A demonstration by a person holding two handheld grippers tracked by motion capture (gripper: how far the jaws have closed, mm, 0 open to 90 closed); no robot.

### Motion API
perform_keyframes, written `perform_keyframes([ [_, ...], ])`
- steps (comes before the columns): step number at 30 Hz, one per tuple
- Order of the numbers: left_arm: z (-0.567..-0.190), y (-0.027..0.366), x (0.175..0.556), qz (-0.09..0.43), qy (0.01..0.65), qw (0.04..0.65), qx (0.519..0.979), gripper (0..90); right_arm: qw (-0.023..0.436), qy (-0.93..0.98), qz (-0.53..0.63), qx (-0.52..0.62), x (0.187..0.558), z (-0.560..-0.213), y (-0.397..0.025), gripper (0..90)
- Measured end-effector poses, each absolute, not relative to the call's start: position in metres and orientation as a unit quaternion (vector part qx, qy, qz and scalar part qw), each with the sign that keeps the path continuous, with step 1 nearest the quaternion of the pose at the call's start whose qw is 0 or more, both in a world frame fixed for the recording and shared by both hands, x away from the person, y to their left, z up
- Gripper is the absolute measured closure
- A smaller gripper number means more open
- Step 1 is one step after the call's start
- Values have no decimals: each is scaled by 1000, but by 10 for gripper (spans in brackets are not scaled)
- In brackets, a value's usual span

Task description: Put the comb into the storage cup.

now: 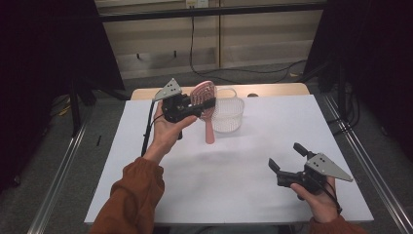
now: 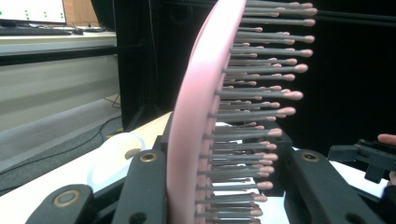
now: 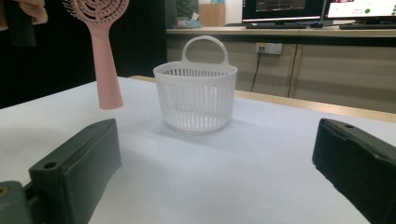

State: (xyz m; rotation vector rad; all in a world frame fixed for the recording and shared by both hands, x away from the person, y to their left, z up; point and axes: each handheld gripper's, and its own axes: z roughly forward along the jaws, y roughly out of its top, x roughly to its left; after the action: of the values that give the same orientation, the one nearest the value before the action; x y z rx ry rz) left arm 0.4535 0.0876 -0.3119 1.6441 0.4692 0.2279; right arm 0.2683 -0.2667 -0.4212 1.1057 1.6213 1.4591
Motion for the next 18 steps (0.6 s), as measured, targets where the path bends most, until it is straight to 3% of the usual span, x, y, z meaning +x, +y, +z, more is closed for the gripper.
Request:
perform_keyframes([
  [18, -298, 79, 465, 135, 202, 652, 718, 626, 373, 614, 545, 432, 259, -424, -274, 0],
])
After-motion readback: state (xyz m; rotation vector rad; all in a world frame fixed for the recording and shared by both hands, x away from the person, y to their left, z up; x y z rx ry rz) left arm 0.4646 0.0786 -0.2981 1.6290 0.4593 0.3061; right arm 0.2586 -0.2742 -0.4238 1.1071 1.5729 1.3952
